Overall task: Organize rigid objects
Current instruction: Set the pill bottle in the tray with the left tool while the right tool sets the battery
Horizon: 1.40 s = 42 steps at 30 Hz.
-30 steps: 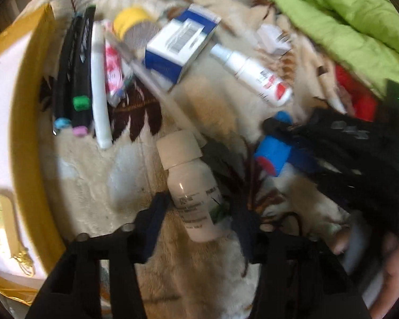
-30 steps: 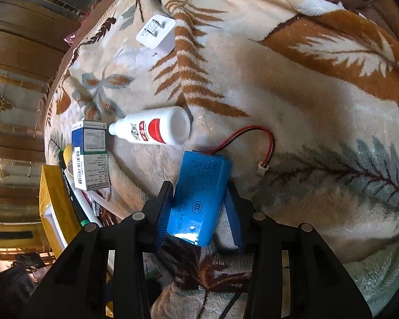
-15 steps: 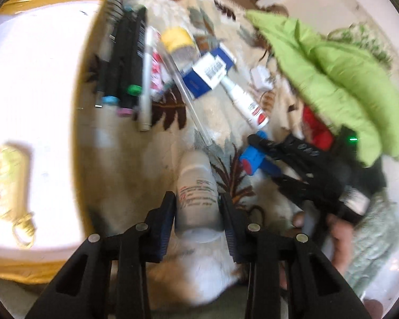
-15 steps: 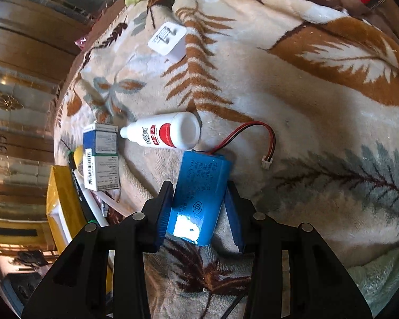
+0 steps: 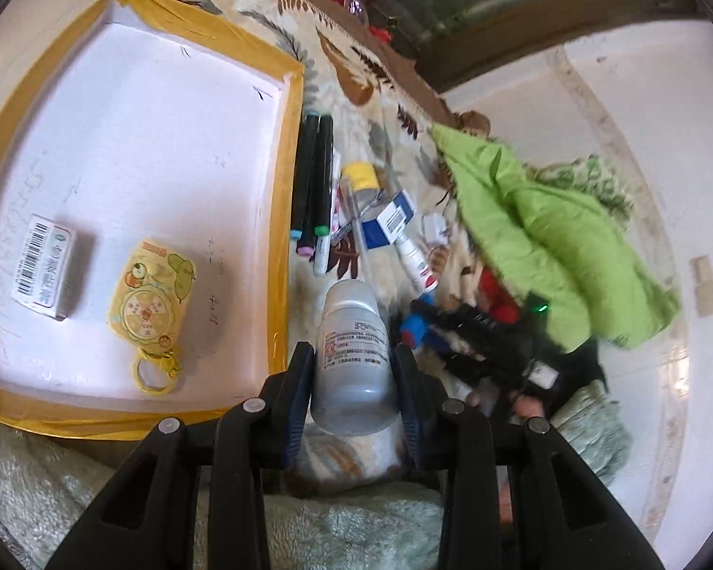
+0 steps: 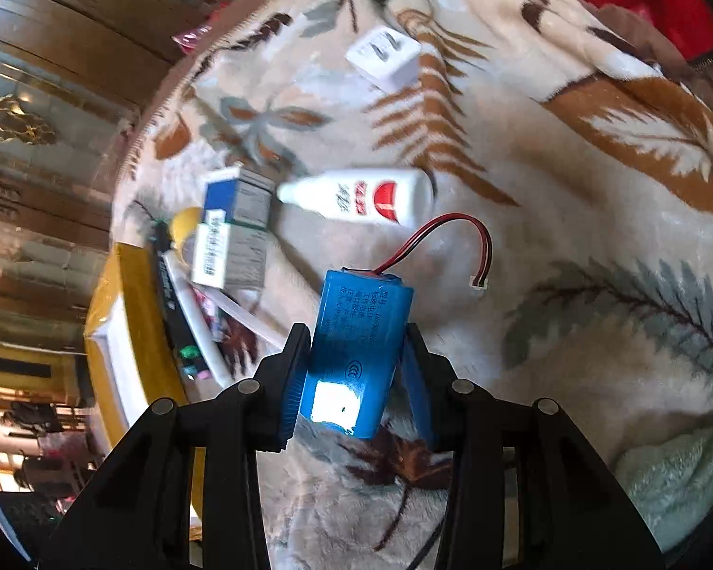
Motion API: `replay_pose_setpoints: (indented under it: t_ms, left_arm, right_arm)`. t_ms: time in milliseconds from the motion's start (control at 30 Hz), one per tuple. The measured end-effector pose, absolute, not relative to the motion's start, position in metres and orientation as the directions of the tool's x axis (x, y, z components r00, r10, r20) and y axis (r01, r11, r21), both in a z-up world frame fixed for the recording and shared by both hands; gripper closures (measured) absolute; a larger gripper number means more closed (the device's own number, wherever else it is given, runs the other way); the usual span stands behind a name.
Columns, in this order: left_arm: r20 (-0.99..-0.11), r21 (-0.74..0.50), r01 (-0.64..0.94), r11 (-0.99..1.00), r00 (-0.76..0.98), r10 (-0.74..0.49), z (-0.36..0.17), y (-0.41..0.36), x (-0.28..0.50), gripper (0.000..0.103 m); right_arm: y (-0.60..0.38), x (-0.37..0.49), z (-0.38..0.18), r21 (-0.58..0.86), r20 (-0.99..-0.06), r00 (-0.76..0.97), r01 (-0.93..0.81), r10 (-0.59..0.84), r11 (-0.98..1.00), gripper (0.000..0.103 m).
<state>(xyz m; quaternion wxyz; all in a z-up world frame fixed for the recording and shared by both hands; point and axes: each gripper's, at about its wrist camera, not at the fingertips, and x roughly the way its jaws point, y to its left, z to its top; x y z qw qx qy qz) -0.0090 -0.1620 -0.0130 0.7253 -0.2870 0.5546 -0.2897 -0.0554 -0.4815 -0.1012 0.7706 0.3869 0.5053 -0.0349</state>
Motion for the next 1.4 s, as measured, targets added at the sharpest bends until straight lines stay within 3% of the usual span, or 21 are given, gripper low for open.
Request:
replay_pose_setpoints:
  t_ms: [133,300,433,767,867,1400]
  left_arm:
    - [-0.605,-0.768,0.089,0.635,0.226,-0.764,-0.009,-0.151,-0.006,0.069]
    - [-0.601,-0.763,0.066,0.642,0.292,-0.744,-0.005,-0.119,-0.003,0.069]
    - [-0.63,-0.732,0.028,0.681,0.355,-0.691,-0.005,-0.096,0.012,0.069]
    - [-0.726,-0.618,-0.046,0.785,0.417,-0.547,-0.035,-0.075,0.051,0.069]
    - [-0.774,-0.547,-0.042,0.836,0.404,-0.487,-0.052,-0.084,0.057,0.069]
    - [-0.835,-0.482,-0.067,0.873,0.336,-0.435,-0.079,-0.089,0.071,0.069]
  right_arm:
    - [-0.49,-0.062,-0.101,0.648,-0.744,0.538,0.437,0.397,0.623,0.065]
    - [-0.462,-0.063,-0.059,0.706,-0.644,0.619,0.255,0.449,0.661,0.065]
    - [-0.408,-0.047,-0.025,0.715,-0.6,0.577,0.076,0.555,0.695,0.065]
    - [-0.262,0.025,-0.018,0.619,-0.686,0.399,-0.118,0.608,0.776,0.065]
    - [-0.246,0.033,-0.033,0.587,-0.716,0.382,-0.123,0.584,0.8,0.065]
    - [-0.199,0.049,-0.072,0.297,-0.87,0.329,-0.242,0.366,0.924,0.064]
